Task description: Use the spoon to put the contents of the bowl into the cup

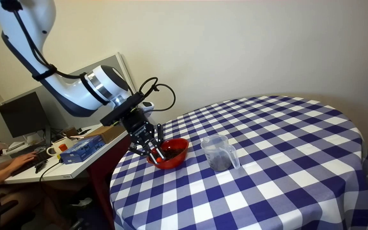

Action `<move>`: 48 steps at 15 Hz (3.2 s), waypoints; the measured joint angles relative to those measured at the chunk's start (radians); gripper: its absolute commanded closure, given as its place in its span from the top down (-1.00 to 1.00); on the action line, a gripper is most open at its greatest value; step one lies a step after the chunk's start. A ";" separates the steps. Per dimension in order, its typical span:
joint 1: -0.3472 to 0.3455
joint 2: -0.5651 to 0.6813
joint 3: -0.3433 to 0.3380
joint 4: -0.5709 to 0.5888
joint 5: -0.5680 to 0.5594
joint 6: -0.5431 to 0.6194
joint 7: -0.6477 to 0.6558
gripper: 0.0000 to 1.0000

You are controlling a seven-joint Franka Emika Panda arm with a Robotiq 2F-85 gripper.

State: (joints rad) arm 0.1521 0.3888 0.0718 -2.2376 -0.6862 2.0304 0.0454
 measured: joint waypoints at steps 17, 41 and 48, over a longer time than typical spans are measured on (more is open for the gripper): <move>-0.072 -0.004 -0.018 0.040 0.240 -0.001 -0.016 -0.81; -0.117 -0.136 -0.017 0.051 0.518 -0.056 -0.157 -0.81; -0.154 -0.209 -0.041 0.051 0.528 -0.067 -0.160 -0.81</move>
State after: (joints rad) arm -0.0021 0.1798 0.0311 -2.1868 -0.1580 1.9633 -0.1145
